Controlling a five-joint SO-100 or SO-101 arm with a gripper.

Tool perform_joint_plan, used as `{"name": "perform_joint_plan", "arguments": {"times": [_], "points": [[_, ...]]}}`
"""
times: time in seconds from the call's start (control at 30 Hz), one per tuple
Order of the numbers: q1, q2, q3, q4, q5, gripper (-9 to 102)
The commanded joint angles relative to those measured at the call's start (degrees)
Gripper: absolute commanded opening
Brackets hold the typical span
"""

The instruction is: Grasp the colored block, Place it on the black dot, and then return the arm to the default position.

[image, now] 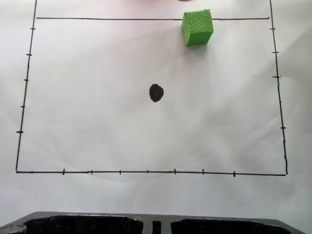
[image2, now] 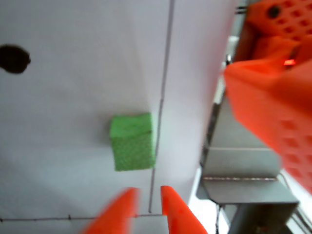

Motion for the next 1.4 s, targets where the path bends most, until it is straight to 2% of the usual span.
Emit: {"name": "perform_joint_plan", "arguments": {"times": [0.0, 0.2, 1.0, 1.37], "points": [[-0.6, -1.1, -1.9, 0.2, -1.0, 14], [-0.9, -1.1, -0.9, 0.2, -1.5, 28], [-1.2, -5.5, 6.9, -5.1, -6.3, 30], [-2.3, -8.9, 9.6, -10.2, -9.2, 30]]}}
